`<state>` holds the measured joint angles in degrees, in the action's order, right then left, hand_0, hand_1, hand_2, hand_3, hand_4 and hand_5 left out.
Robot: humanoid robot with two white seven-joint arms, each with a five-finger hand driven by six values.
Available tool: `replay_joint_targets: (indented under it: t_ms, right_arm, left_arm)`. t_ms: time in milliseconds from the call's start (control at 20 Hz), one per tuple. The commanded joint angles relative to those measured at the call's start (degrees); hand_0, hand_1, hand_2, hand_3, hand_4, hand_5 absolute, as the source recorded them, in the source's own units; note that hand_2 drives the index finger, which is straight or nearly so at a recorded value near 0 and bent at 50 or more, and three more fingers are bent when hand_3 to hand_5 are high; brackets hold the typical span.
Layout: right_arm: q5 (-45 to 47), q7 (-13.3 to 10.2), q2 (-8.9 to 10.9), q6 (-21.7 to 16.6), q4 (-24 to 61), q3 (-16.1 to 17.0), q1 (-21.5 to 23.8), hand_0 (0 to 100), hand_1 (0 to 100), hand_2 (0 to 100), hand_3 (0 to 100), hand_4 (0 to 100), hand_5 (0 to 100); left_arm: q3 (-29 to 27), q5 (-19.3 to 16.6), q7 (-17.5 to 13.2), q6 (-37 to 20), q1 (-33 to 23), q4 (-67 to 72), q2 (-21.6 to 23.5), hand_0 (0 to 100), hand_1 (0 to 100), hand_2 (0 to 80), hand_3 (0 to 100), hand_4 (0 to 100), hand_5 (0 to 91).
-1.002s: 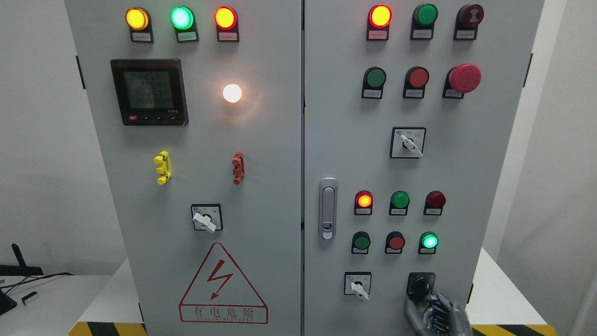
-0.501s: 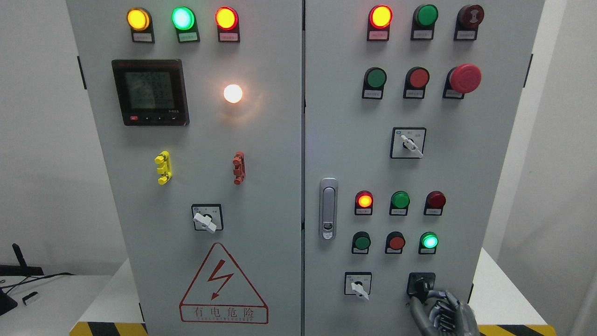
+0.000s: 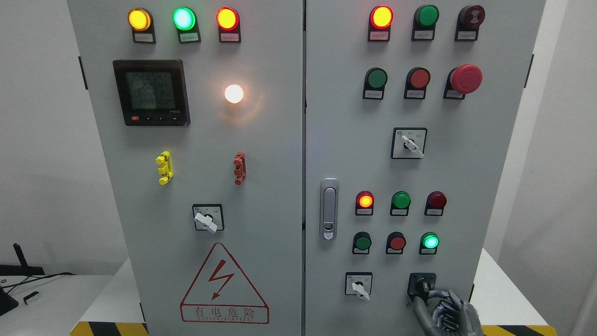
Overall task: Trip black knob to open circuit
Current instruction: 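Keep the right hand on the turned black knob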
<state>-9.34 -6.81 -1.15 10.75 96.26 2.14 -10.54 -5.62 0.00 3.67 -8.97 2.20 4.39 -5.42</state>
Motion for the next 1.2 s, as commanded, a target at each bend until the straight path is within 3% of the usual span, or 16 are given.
replay_joint_targets:
  t_ms: [0,752,1153]
  right_arm:
    - [0.11,0.31,-0.70,-0.11,0.16,0.32,0.08,39,69,49,90,100,100]
    - [0.20,0.75,1.67,-4.15,0.42,1.11,1.05,41,70,50,90,100,100]
    - [0.12,0.92,2.38,-10.12,-0.02,1.02,2.89,41,69,47,88,99,100]
  left_arm:
    - [0.00,0.26,0.02,0.01,0.00,0.00,-0.03,12,39,0.0,0,0,0.0]
    - [0.00,0.26,0.02,0.01,0.00,0.00,0.06,12,39,0.0,0,0,0.0]
    - [0.00,0.26,0.02,0.01,0.00,0.00,0.06,12,39,0.0,0,0,0.0]
